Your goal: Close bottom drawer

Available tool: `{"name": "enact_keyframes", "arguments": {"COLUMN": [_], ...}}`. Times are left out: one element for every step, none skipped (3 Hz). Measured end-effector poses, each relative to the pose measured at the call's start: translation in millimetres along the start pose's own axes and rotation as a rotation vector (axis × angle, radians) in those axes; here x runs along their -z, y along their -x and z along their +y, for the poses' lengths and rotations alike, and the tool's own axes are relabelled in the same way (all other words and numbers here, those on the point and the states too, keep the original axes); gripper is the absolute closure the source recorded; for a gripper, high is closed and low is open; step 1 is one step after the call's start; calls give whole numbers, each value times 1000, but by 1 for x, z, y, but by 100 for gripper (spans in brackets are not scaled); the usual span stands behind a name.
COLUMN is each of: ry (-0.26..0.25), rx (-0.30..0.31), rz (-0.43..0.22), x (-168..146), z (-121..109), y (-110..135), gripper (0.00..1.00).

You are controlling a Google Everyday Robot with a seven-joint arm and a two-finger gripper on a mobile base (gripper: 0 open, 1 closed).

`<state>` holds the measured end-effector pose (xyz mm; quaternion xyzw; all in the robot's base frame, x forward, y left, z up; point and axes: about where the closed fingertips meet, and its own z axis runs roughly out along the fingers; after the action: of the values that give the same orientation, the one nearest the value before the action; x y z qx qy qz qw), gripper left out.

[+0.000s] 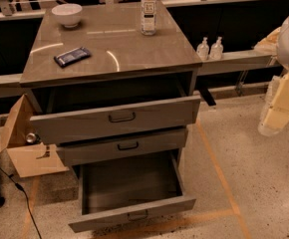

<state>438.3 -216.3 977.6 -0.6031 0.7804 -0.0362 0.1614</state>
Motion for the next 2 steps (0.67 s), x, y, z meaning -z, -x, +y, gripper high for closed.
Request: {"name": "enact_keyframes", "arguments": {"ry": [0,-9], "rx": [0,1], "rz": [0,-3], "x": [0,2], "z": [0,-1], "y": [0,1], "gripper": [0,15]}}
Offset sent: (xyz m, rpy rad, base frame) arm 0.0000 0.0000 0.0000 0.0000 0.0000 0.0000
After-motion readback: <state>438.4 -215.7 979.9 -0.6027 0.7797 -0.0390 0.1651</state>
